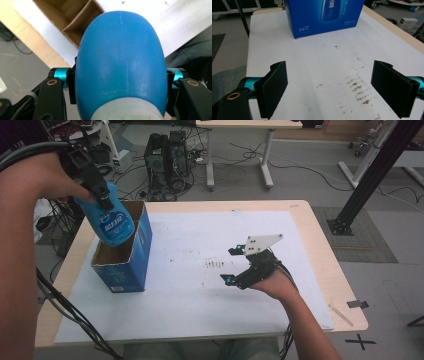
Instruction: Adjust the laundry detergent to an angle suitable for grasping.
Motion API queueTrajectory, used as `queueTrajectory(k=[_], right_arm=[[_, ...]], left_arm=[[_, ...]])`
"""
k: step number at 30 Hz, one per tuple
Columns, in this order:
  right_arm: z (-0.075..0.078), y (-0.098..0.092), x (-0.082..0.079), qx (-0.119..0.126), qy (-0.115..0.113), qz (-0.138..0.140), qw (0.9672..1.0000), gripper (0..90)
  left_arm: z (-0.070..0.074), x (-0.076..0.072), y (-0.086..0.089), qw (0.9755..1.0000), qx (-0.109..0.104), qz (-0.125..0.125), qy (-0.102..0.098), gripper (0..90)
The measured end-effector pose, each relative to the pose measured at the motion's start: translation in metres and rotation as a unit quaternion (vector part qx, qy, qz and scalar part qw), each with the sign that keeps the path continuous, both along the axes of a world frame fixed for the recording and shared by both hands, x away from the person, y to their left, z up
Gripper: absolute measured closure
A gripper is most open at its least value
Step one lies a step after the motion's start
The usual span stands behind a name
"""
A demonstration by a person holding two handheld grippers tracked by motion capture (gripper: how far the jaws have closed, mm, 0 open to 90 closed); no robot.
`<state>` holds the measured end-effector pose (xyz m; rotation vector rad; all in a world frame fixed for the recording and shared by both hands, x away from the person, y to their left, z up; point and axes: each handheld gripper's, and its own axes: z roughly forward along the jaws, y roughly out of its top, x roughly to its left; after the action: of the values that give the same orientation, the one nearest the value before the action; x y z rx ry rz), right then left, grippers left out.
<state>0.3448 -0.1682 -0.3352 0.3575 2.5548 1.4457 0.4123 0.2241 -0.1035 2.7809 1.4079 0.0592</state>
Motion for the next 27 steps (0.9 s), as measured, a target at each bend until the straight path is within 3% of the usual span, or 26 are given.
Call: queueTrajectory(k=[1, 3, 10, 14, 22, 27], right_arm=[[0.001, -0.001, 0.000, -0.004, 0.004, 0.001, 1.0000, 12.9], [0.004, -0.002, 0.002, -0.010, 0.005, 0.002, 0.9999, 12.8], [0.013, -0.007, 0.003, -0.042, 0.011, -0.001, 0.9990, 12.8], [0.017, -0.011, 0.003, -0.048, 0.008, -0.006, 0.9988, 12.7], [0.017, -0.016, -0.001, -0.053, 0.008, -0.011, 0.9985, 12.8], [0.017, -0.018, -0.002, -0.058, 0.008, -0.010, 0.9982, 12.8]], left_arm=[[0.000, 0.001, 0.002, 1.0000, 0.006, -0.004, 0.002, 39.0], [-0.002, 0.002, 0.005, 0.9999, 0.002, 0.017, 0.001, 39.0], [-0.011, 0.007, 0.009, 0.9995, -0.005, 0.032, 0.006, 39.0], [-0.018, 0.010, 0.010, 0.9996, -0.001, 0.026, 0.011, 39.0], [-0.039, 0.017, 0.015, 0.9988, -0.001, 0.043, 0.022, 39.0], [-0.054, 0.020, 0.018, 0.9990, 0.006, 0.029, 0.032, 39.0]])
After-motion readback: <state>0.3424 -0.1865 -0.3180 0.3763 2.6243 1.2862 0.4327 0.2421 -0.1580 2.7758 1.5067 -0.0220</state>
